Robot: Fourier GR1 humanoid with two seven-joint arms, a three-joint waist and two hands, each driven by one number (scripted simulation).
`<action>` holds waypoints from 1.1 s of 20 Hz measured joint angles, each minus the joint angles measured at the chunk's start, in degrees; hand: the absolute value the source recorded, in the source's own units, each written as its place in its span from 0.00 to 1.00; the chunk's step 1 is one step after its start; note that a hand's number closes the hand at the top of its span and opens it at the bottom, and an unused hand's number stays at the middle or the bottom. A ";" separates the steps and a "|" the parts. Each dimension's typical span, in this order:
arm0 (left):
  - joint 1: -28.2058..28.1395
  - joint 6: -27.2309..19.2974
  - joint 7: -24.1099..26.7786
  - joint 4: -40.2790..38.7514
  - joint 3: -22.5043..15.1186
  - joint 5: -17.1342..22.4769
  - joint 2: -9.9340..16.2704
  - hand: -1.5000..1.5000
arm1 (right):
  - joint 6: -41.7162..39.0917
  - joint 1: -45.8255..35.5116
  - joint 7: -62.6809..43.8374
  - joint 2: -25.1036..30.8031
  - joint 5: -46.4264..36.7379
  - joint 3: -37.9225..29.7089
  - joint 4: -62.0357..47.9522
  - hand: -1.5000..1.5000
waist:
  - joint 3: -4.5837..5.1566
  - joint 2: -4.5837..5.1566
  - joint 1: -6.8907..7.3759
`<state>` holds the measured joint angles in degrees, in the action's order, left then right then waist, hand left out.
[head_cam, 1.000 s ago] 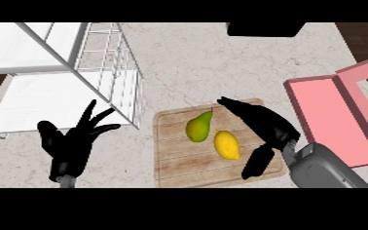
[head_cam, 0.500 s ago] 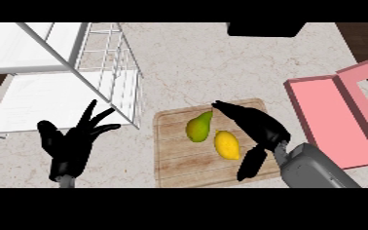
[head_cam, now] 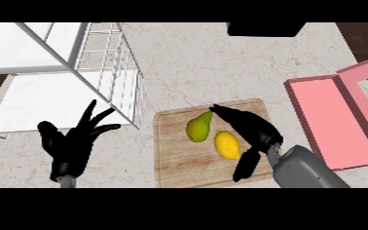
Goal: Pick the lemon from the cutting board and place it in the cardboard box
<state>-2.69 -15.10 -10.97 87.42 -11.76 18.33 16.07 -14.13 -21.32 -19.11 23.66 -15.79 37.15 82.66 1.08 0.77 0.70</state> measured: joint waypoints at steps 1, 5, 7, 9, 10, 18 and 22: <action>-0.03 -0.27 -0.09 0.04 0.01 -0.12 -0.08 0.50 | 0.01 -0.01 0.23 -0.10 -0.35 0.21 0.01 0.00 | 0.00 -0.02 -0.03; -0.05 -0.54 -0.71 0.19 0.11 -0.10 0.00 0.50 | 0.43 0.41 1.61 -0.38 -1.32 0.51 -0.91 0.00 | 0.00 -0.04 -0.18; -0.04 -0.51 -0.63 0.26 0.05 -0.16 -0.06 0.50 | 0.85 0.31 2.14 -0.80 -2.00 0.66 -1.39 1.00 | 0.06 -0.02 -0.09; 0.08 -0.57 -0.63 0.25 -0.03 -0.25 -0.16 0.50 | 1.68 0.11 3.30 -1.36 -3.16 1.07 -2.32 1.00 | 0.11 0.01 0.07; 0.13 -0.42 -0.81 0.21 0.00 -0.15 -0.06 0.50 | 1.88 -0.07 4.42 -1.05 -3.83 1.26 -2.58 1.00 | 0.08 0.00 0.06; 0.02 -0.11 -1.14 0.38 0.06 0.13 0.14 0.50 | 4.91 -1.08 7.97 -0.59 -8.61 2.02 -2.32 1.00 | 0.14 -0.06 -0.09; -0.13 -0.43 -0.97 0.30 0.05 -0.09 0.03 0.50 | 9.10 -1.45 1.58 -3.84 -13.87 3.42 -2.26 1.00 | 0.23 -0.34 -0.23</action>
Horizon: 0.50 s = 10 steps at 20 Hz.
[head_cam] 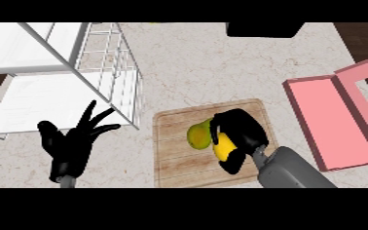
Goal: Pick the lemon from the cutting board and place it in the cardboard box
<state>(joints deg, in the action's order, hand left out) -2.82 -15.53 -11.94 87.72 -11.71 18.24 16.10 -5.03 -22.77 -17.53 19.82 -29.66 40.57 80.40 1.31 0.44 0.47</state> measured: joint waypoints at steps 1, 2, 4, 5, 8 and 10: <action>0.07 -0.01 -0.20 -0.08 -0.01 0.05 0.02 0.50 | 1.18 -0.38 -2.91 -1.44 -1.89 0.61 -0.15 1.00 | 0.04 -0.11 0.01; -0.05 0.04 0.24 -0.25 0.01 0.01 -0.04 0.50 | 2.35 -0.58 -6.03 -2.81 -3.91 1.30 -0.23 1.00 | 0.05 -0.27 -0.07; 0.05 0.08 0.30 -0.43 -0.05 -0.02 -0.09 0.50 | 4.36 -2.00 -11.62 -5.89 -7.79 2.29 -0.73 1.00 | 0.03 -0.34 0.01; 0.07 0.25 0.32 -0.49 -0.02 0.12 -0.09 0.50 | 5.43 -2.53 -13.80 -7.16 -9.84 2.95 -1.03 1.00 | 0.00 -0.35 0.02; -0.03 0.34 0.66 -0.66 0.02 0.09 -0.12 0.50 | 7.48 -4.08 -20.16 -10.74 -15.77 5.26 -0.52 1.00 | -0.04 -0.47 -0.07; -0.14 0.47 1.04 -0.76 0.03 0.08 -0.13 0.50 | 7.42 -5.55 -23.87 -13.10 -18.72 6.47 0.62 1.00 | -0.07 -0.52 -0.15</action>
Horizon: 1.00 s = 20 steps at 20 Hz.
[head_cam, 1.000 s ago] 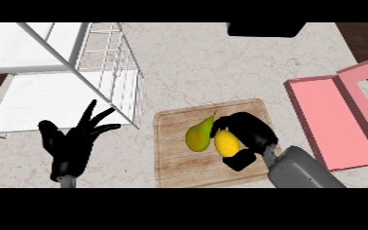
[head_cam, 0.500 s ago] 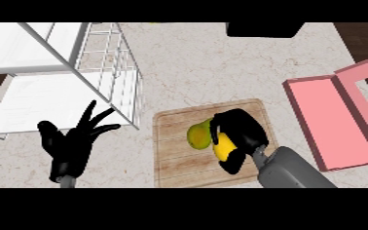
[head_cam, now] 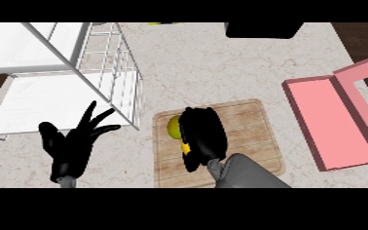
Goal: Pick the lemon from the cutting board and place it in the cardboard box
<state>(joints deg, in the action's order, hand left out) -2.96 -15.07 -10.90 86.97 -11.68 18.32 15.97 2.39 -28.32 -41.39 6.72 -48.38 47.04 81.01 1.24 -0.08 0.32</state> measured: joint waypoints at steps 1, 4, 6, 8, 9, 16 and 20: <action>0.02 0.14 0.07 -0.03 -0.02 0.01 0.03 0.50 | -0.18 -0.73 -1.42 -1.06 -1.51 0.84 0.20 1.00 | -0.02 0.02 0.02; -0.15 0.10 0.35 -0.02 0.03 -0.06 0.00 0.50 | -1.96 -2.81 -5.30 -3.26 -5.06 2.70 2.21 1.00 | -0.05 0.00 -0.11; -0.31 -0.52 0.22 0.10 0.10 -0.25 -0.19 0.50 | -3.01 -3.95 -7.87 -4.44 -6.62 3.10 4.55 1.00 | -0.09 -0.03 -0.26; -0.60 -0.59 0.30 0.17 0.21 -0.23 -0.13 0.50 | -2.20 -4.70 -10.75 -5.30 -8.28 2.38 7.43 1.00 | -0.15 -0.13 -0.57; -0.70 -0.30 0.41 0.14 0.29 -0.03 -0.04 0.50 | -1.70 -5.28 -12.22 -5.59 -8.99 1.60 8.96 1.00 | -0.15 -0.18 -0.67; -1.66 -0.36 0.64 0.54 0.73 0.30 0.16 0.50 | -1.18 -7.67 -18.55 -5.75 -16.87 -4.68 16.72 1.00 | -0.21 -0.40 -1.62; -1.94 0.12 1.06 0.80 0.87 0.61 0.30 0.50 | -1.79 -7.64 -19.34 -4.15 -20.00 -10.18 19.76 1.00 | -0.18 -0.20 -1.75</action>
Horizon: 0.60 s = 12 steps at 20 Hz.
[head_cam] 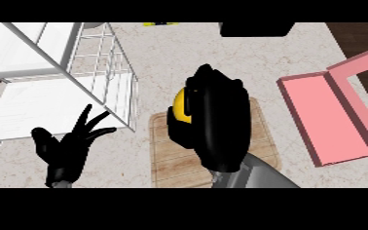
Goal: Pick the lemon from the cutting board and place it in the cardboard box
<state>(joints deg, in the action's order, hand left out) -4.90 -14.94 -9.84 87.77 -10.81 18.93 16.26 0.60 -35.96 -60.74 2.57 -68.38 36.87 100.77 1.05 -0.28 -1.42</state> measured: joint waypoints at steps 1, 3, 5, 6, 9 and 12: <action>0.04 0.13 -0.25 0.07 0.03 0.16 0.10 0.50 | -0.20 0.12 -0.13 0.18 -0.52 -1.21 0.51 1.00 | -0.01 0.06 0.00; 0.10 0.39 -0.86 0.30 0.08 0.45 0.42 0.50 | -0.82 0.77 0.02 1.22 -0.63 -3.81 2.03 1.00 | 0.04 0.17 -0.03; -0.01 0.45 -0.50 0.38 0.11 0.53 0.29 0.50 | -1.65 1.99 0.18 2.33 -0.37 -6.07 3.53 1.00 | 0.07 0.24 -0.01; -0.10 0.18 -0.58 0.45 0.16 0.42 0.28 0.50 | -2.09 2.77 0.43 3.15 0.13 -7.32 4.27 1.00 | 0.00 0.26 -0.13; 0.07 0.30 -0.99 0.61 0.09 0.49 0.46 0.50 | -2.88 4.17 1.22 5.18 1.24 -11.31 5.46 1.00 | 0.01 0.46 0.00; 0.14 0.51 -0.52 0.61 0.06 0.51 0.37 0.50 | -3.12 5.08 2.40 8.42 1.67 -15.58 5.70 1.00 | 0.04 0.61 0.20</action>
<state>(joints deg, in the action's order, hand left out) -4.77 -14.44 -10.36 88.37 -10.75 19.44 16.63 -2.52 -30.87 -58.33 10.99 -66.71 21.28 106.48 1.10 0.33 -1.23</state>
